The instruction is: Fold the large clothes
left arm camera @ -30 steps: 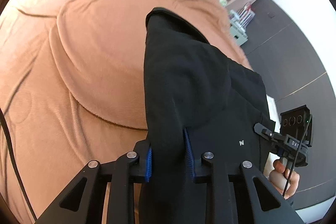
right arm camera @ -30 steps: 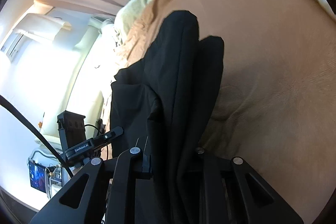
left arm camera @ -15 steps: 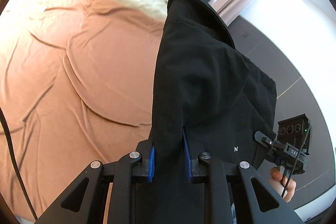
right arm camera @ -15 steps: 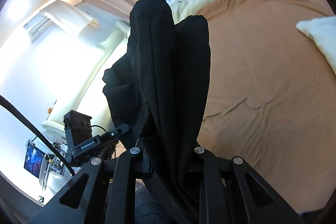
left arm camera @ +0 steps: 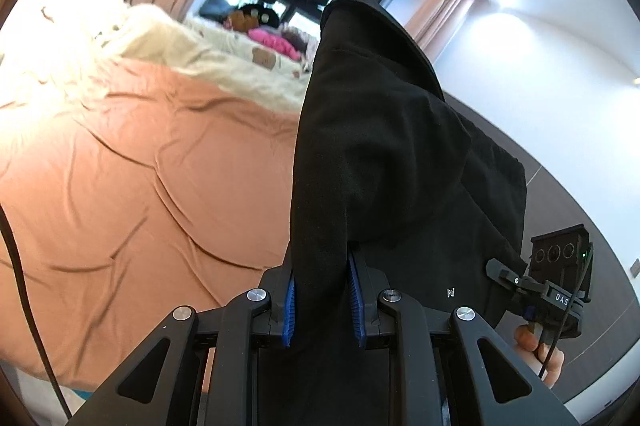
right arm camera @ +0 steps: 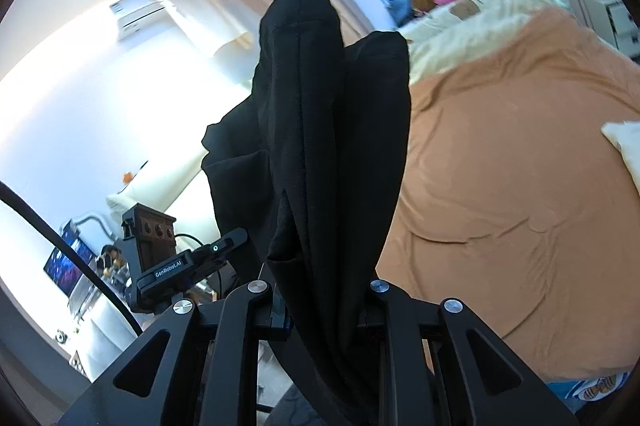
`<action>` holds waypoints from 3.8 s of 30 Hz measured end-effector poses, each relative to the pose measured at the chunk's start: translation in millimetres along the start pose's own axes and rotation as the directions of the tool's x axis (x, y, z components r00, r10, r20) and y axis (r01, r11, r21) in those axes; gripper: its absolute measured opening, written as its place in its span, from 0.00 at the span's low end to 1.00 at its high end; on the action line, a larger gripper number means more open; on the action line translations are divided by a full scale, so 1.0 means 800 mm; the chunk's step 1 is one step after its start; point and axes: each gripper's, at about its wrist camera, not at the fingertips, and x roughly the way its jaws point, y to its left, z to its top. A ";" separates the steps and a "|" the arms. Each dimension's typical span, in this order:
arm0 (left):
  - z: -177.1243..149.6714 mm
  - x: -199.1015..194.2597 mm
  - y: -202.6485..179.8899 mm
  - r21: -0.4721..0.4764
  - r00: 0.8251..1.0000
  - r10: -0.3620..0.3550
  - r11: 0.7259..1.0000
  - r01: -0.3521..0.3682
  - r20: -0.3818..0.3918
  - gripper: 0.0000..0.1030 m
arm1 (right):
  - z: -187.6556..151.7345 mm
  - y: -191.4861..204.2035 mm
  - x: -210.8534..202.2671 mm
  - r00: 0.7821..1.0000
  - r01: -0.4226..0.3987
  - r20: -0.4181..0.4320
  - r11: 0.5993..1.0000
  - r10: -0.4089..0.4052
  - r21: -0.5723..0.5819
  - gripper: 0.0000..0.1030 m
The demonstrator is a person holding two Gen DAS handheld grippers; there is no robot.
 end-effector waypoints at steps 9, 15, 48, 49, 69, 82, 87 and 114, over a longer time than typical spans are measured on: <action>-0.019 -0.109 -0.005 0.022 0.995 0.028 0.999 -0.030 0.099 0.22 | -0.020 0.052 -0.018 0.998 -0.063 -0.002 0.995 0.063 -0.073 0.14; -0.023 -0.174 0.017 0.004 0.986 0.043 0.999 -0.044 0.162 0.22 | -0.013 0.068 0.018 0.994 -0.105 -0.030 0.985 0.102 -0.137 0.14; 0.038 -0.449 0.308 -0.162 0.848 0.383 0.924 -0.347 0.365 0.22 | 0.062 0.162 0.411 0.900 -0.384 -0.325 0.881 0.291 -0.275 0.14; 0.045 -0.453 0.322 -0.169 0.843 0.396 0.918 -0.358 0.365 0.22 | 0.064 0.163 0.428 0.895 -0.392 -0.332 0.879 0.297 -0.271 0.14; 0.139 -0.470 0.534 -0.242 0.704 0.676 0.736 -0.632 0.218 0.18 | 0.085 0.149 0.718 0.781 -0.501 -0.484 0.859 0.395 -0.107 0.14; 0.160 -0.385 0.672 -0.312 0.671 0.741 0.646 -0.697 0.034 0.20 | 0.087 0.045 0.850 0.756 -0.434 -0.538 0.901 0.373 0.015 0.14; 0.145 -0.359 0.695 -0.314 0.587 0.807 0.542 -0.779 -0.063 0.26 | 0.080 0.014 0.879 0.769 -0.357 -0.562 0.934 0.306 0.020 0.13; -0.109 -0.379 0.675 -0.747 0.682 0.729 0.421 -0.515 -0.060 0.91 | 0.053 -0.088 0.877 0.744 -0.202 -0.632 0.975 0.217 0.097 0.26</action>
